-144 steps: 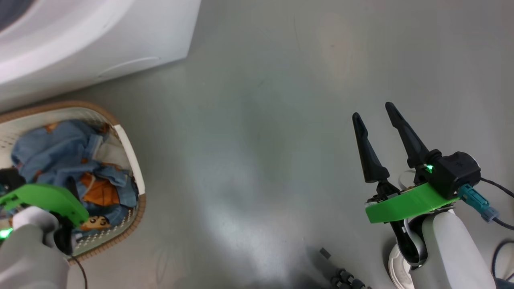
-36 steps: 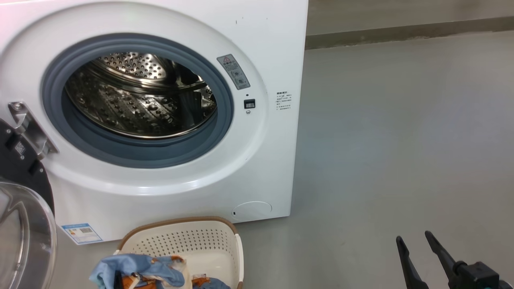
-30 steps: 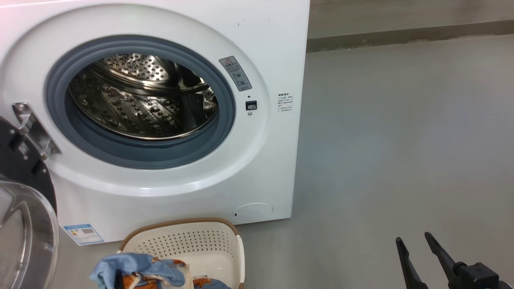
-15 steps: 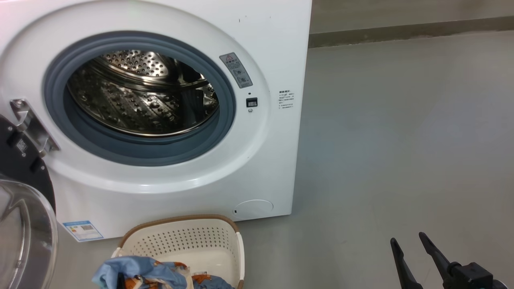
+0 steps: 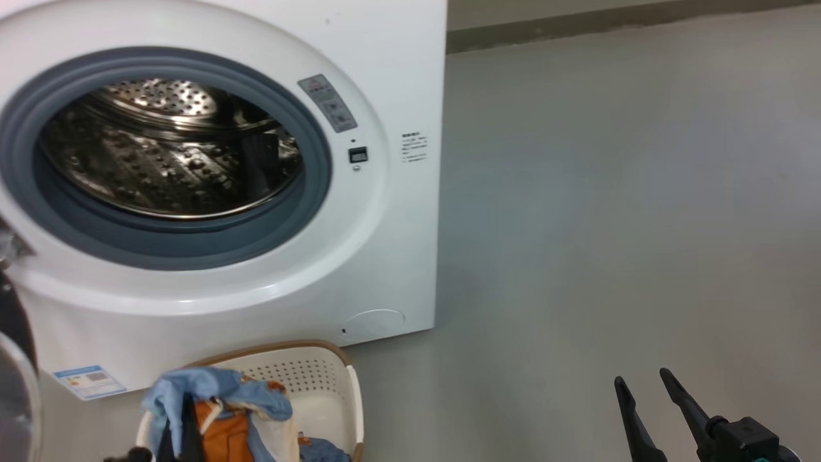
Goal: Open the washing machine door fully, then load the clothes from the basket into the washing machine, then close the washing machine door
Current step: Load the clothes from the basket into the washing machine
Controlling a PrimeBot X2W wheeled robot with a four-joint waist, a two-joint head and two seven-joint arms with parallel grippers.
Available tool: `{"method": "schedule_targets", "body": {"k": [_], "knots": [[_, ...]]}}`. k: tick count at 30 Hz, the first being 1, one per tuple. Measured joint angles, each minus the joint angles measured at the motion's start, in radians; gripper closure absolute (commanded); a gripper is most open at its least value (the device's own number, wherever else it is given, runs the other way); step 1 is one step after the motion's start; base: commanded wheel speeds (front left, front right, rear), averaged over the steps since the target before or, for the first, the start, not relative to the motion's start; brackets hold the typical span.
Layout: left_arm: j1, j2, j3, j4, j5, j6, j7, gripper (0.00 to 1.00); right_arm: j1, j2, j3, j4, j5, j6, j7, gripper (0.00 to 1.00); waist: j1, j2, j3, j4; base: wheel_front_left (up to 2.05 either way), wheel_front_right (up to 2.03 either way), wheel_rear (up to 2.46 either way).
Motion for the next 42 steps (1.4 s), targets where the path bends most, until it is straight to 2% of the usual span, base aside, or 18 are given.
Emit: {"method": "schedule_targets", "body": {"k": [11, 19, 23, 31, 42], "knots": [[-0.214, 0.040, 0.069, 0.085, 0.016, -0.010, 0.000, 1.00, -0.066, 0.030, 0.002, -0.025, 0.003, 0.000, 0.000, 0.00, 0.0001, 0.0000, 0.075, -0.105, 0.00, 0.00, 0.00], [-0.373, 0.105, 0.109, 0.137, 0.053, -0.008, 0.000, 1.00, -0.101, 0.038, 0.025, -0.026, 0.010, 0.000, 0.000, 0.00, 0.0001, 0.0000, 0.139, -0.182, 0.00, 0.00, 0.00], [-0.512, 0.155, 0.140, 0.188, 0.069, 0.002, 0.000, 1.00, -0.136, 0.044, 0.034, -0.030, 0.018, 0.000, 0.000, 0.00, 0.0000, 0.0001, 0.194, -0.226, 0.00, 0.00, 0.00], [-0.726, 0.246, 0.144, 0.413, 0.116, 0.011, -0.003, 1.00, -0.175, 0.049, 0.086, -0.029, 0.021, 0.000, 0.000, 0.00, 0.0001, 0.0000, 0.290, -0.275, 0.00, 0.00, 0.00], [-0.991, 0.314, 0.182, 0.625, 0.121, 0.028, -0.003, 1.00, -0.244, 0.052, 0.134, -0.048, 0.027, 0.000, 0.000, 0.00, 0.0000, 0.0000, 0.432, -0.307, 0.00, 0.00, 0.00]]}}
